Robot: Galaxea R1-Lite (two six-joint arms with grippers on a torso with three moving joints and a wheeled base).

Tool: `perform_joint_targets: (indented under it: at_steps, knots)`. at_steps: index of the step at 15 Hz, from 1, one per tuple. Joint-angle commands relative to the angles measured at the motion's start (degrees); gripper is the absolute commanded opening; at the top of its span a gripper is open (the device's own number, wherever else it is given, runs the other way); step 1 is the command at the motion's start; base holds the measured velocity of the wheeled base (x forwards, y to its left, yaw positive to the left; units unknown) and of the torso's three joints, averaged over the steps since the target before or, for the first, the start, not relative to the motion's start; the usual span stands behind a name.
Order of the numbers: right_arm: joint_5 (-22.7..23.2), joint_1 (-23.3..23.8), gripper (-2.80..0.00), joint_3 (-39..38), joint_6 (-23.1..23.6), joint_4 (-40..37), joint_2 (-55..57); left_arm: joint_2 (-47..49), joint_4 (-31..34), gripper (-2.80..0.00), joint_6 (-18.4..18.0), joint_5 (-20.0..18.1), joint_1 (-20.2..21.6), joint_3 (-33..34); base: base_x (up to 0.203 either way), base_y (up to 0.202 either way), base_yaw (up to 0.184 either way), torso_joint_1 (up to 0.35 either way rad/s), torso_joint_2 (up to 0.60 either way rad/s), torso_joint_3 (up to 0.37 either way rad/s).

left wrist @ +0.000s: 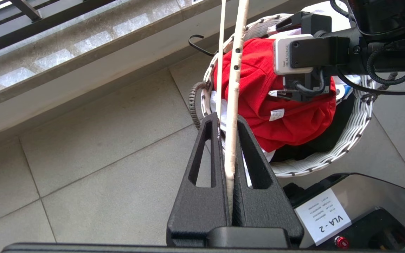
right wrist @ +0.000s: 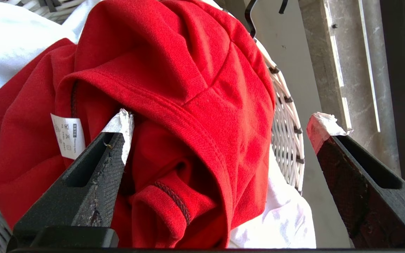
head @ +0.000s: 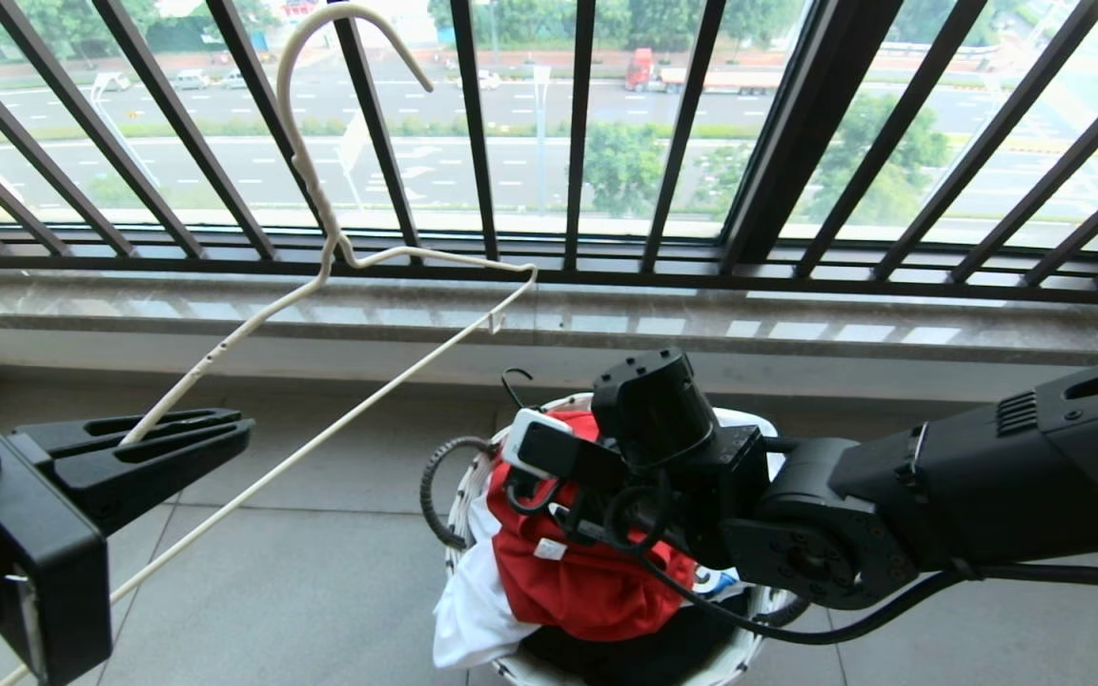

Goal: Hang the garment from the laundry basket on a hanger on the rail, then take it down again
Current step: Pick up clothes from the basket

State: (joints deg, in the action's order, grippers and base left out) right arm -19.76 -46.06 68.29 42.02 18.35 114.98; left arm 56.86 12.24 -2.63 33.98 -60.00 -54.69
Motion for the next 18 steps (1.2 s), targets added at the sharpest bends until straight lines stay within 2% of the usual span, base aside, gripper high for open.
perform_joint_targets:
  at_steps: [1,8,14,18]
  knots:
    - [-0.17,-0.09,0.0,1.9,0.34,0.28,2.43,-0.08,0.07,-2.8,0.0,0.21,-0.03,-0.07,0.0,0.0,0.0,0.0,0.0,0.0]
    - [-1.27,0.0,0.0,3.37,1.14,0.29,5.27,-0.26,0.07,-2.8,0.0,0.21,-0.03,-0.07,0.0,0.0,0.0,0.0,0.0,0.0]
    - [-2.22,0.75,0.0,11.15,1.23,0.13,8.09,-0.4,0.07,-2.8,0.0,0.3,0.0,-0.16,0.0,0.0,0.0,0.0,0.0,0.0]
    - [-3.01,0.79,0.0,12.71,1.32,0.15,6.65,-0.43,0.07,-2.8,0.0,0.21,-0.03,-0.16,0.0,0.0,0.0,0.0,0.0,0.0]
